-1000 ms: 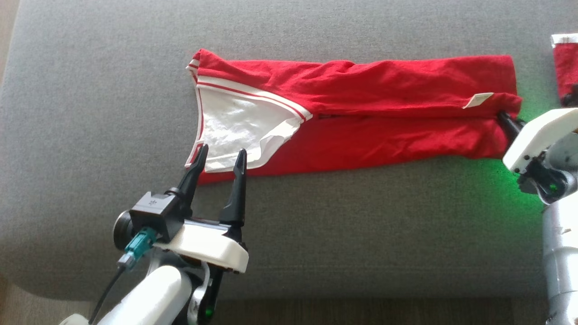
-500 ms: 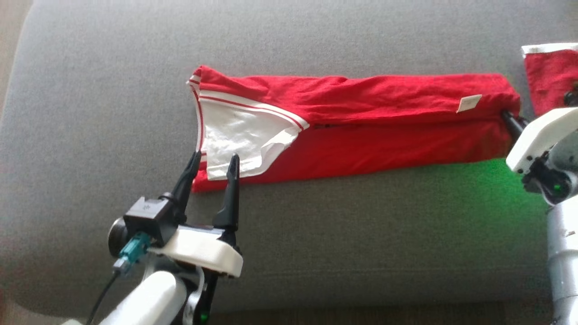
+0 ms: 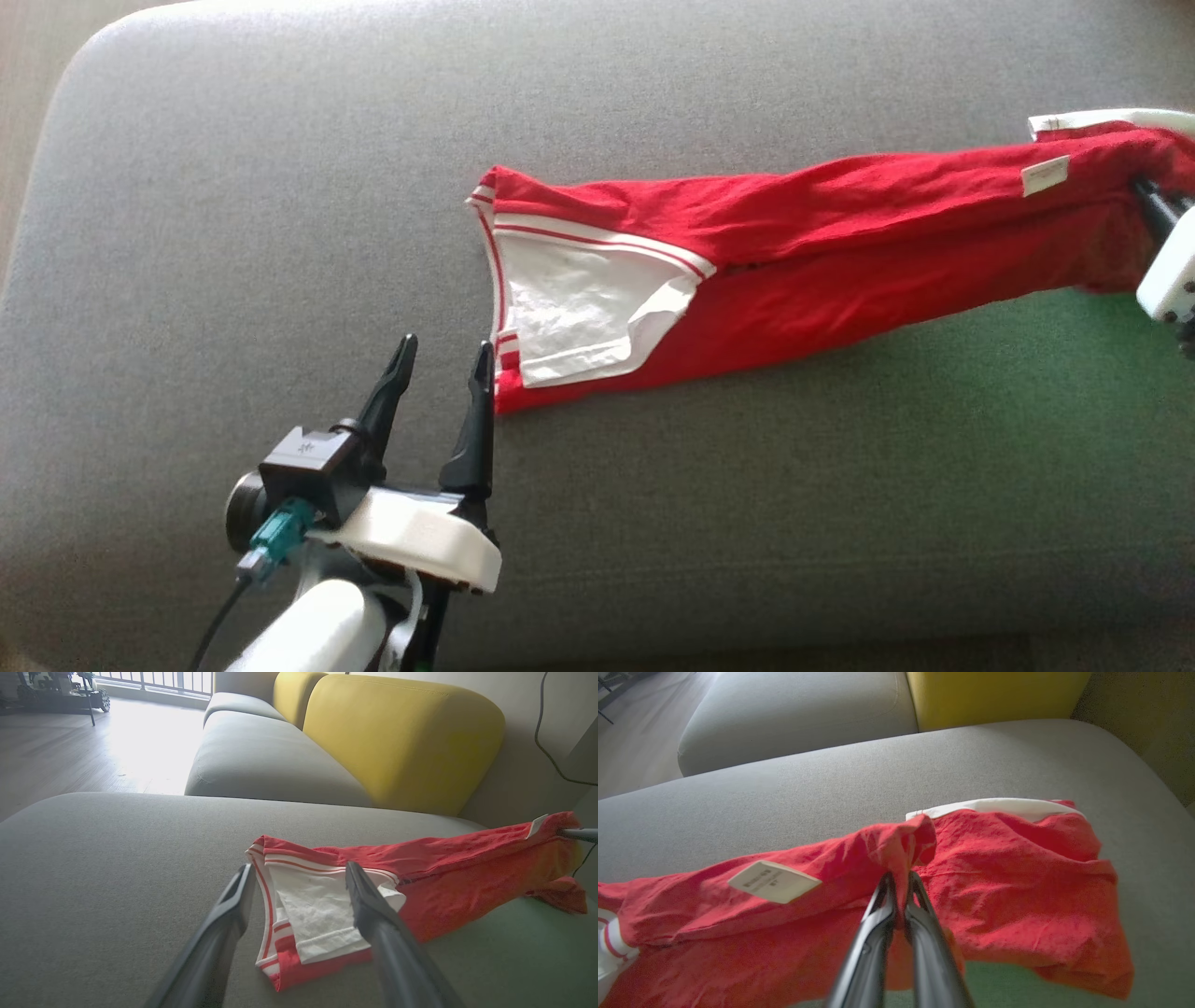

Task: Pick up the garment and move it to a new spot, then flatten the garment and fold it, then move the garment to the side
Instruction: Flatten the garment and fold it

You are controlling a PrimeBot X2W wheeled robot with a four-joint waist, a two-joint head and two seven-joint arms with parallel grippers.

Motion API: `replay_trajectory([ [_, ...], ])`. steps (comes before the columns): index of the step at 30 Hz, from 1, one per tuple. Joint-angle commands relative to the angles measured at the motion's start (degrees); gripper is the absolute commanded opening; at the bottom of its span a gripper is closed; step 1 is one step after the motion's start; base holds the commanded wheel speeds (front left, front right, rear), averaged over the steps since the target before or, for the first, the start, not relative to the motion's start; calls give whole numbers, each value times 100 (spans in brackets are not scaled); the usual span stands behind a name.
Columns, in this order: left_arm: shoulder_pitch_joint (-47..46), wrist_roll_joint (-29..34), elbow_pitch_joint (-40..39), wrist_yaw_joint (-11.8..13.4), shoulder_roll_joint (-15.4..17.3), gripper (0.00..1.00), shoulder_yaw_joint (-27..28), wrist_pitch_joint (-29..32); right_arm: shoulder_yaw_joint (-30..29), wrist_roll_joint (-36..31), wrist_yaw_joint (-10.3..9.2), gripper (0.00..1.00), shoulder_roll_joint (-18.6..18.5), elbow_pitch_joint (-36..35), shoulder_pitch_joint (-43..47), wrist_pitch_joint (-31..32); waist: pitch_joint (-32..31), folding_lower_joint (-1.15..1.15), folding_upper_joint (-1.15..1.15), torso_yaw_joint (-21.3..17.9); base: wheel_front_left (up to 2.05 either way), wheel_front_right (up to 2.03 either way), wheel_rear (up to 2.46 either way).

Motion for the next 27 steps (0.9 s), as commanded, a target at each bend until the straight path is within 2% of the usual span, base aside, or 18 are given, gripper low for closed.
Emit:
replay_trajectory([
  [1, -84, -22, -173, 7, 137, 100, 172, -46, 11, -42, -2, 0, -105, -342, -26, 84, -21, 0, 0, -1, 0, 0, 0],
  [8, -85, -73, -111, -47, 108, 100, 34, 117, 167, 107, -2, 0, 220, -644, -9, 413, -81, 0, 0, 84, 0, 0, 0],
  [19, -96, -168, -6, -129, 24, 100, -29, 132, 675, 532, -2, 0, 775, -1265, -34, 926, -102, 0, 0, 473, 0, 0, 0],
  [27, -141, -189, 65, -185, -72, 100, -52, 89, 1184, 669, -2, 0, 1131, -1227, -266, 971, -47, 0, 0, 799, 0, 0, 0],
])
